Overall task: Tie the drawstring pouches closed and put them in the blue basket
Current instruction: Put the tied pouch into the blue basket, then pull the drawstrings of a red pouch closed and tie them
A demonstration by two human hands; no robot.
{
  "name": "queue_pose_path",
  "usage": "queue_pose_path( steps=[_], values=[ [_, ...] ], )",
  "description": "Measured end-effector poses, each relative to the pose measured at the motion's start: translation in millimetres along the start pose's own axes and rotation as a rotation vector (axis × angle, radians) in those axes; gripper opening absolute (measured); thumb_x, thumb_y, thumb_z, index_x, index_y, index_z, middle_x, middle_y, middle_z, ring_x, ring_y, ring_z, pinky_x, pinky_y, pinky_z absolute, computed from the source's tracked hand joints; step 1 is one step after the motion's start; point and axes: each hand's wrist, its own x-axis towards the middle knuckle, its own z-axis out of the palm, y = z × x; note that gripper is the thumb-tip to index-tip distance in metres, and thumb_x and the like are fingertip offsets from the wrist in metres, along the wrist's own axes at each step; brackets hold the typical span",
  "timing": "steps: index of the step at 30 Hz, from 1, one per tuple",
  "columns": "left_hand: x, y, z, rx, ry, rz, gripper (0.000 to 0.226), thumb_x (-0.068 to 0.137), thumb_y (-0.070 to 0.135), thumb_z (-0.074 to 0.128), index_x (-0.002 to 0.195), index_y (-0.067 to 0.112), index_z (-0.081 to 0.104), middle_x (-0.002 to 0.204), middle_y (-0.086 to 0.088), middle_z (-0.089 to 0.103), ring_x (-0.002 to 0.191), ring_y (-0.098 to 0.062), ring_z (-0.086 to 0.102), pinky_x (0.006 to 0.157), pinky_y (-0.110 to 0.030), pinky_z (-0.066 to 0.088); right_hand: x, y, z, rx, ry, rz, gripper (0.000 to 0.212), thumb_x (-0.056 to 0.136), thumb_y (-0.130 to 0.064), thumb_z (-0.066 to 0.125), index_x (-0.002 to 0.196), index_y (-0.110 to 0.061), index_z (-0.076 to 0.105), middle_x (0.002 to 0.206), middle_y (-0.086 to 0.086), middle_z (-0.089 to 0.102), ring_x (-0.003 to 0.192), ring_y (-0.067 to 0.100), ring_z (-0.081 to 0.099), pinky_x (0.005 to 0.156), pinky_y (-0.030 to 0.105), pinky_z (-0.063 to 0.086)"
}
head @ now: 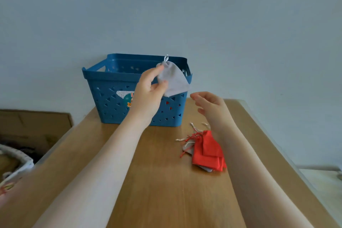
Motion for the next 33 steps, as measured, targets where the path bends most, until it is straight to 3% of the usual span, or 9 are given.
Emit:
queue_pose_path(
  steps=[6,11,16,19,21,23,25,29,33],
  values=[
    [67.0,-5.4,1.4,0.001,0.039,-0.126,0.046,0.094,0.009,0.046,0.138,0.020,0.045,0.124,0.006,0.045,0.086,-0.007,0.057,0.091,-0.032,0.053,36.5,5.4,2.3,-0.051,0.009,0.051,0.011,0.090,-0.021,0.059,0.082,-0.020,0.066,0.087,-0.008,0.063,0.084,0.009,0.055,0.080,0.026,0.045],
    [84.2,-23.3,2.6,-0.041,-0.038,-0.344,0.045,0.095,0.013,0.048,0.139,0.017,0.042,0.119,-0.001,0.057,0.081,-0.010,0.067,0.066,-0.022,0.055,48.0,24.3,2.5,-0.082,0.025,0.106,0.009,0.089,-0.021,0.060,0.084,-0.017,0.067,0.089,0.001,0.063,0.085,0.013,0.056,0.083,0.030,0.048],
    [64.0,-35.2,7.9,0.168,-0.001,-0.190,0.042,0.095,0.009,0.043,0.136,0.020,0.044,0.153,0.003,0.020,0.082,-0.009,0.065,0.067,-0.020,0.052,42.8,46.0,-2.8,-0.093,0.023,0.163,0.008,0.088,-0.017,0.062,0.082,-0.013,0.065,0.085,0.002,0.061,0.082,0.013,0.056,0.076,0.026,0.049],
    [41.2,-41.1,10.2,0.192,-0.002,-0.001,0.027,0.094,0.007,0.045,0.113,0.021,0.058,0.139,0.006,0.036,0.080,-0.009,0.063,0.071,-0.023,0.050,36.5,56.6,-10.4,-0.196,0.047,0.141,0.009,0.087,-0.016,0.062,0.079,-0.014,0.065,0.080,0.002,0.059,0.079,0.016,0.054,0.075,0.029,0.045],
    [21.7,-43.9,11.3,0.185,-0.088,0.004,0.023,0.094,0.006,0.044,0.100,0.022,0.061,0.114,0.007,0.055,0.070,0.000,0.060,0.069,-0.021,0.048,30.6,64.4,-20.6,-0.404,0.045,0.082,0.008,0.087,-0.015,0.061,0.082,-0.015,0.067,0.083,0.002,0.064,0.083,0.017,0.057,0.077,0.029,0.042],
    [4.8,-45.8,11.0,0.156,-0.197,-0.039,0.027,0.094,0.004,0.043,0.089,0.021,0.064,0.083,0.009,0.063,0.063,0.003,0.057,0.063,-0.017,0.045,26.3,72.4,-29.6,-0.761,-0.022,0.032,0.015,0.088,-0.013,0.056,0.093,-0.017,0.070,0.098,0.001,0.068,0.094,0.019,0.059,0.079,0.026,0.041],
    [-11.6,-47.1,11.9,0.128,-0.296,-0.070,0.030,0.093,0.002,0.043,0.083,0.020,0.065,0.069,0.016,0.062,0.061,0.002,0.056,0.061,-0.015,0.044,19.9,81.2,-37.0,-1.006,-0.059,-0.010,0.027,0.088,-0.012,0.050,0.107,-0.020,0.067,0.114,0.002,0.066,0.107,0.024,0.057,0.087,0.030,0.043],
    [-40.0,-48.9,16.9,0.191,-0.412,-0.126,0.030,0.093,0.006,0.045,0.082,0.022,0.066,0.063,0.015,0.062,0.063,-0.003,0.057,0.066,-0.027,0.048,3.7,89.9,-41.1,-1.134,0.022,0.001,0.046,0.091,-0.009,0.040,0.132,-0.024,0.049,0.127,0.008,0.055,0.118,0.033,0.044,0.093,0.039,0.039],
    [-61.8,-47.4,19.3,0.195,-0.447,-0.154,0.028,0.094,0.007,0.045,0.084,0.021,0.067,0.066,0.008,0.062,0.065,-0.005,0.058,0.070,-0.030,0.050,-1.0,99.6,-42.5,-1.194,-0.005,0.054,0.043,0.097,-0.015,0.037,0.139,-0.024,0.040,0.134,0.008,0.050,0.122,0.034,0.039,0.096,0.038,0.034]
  ],
)
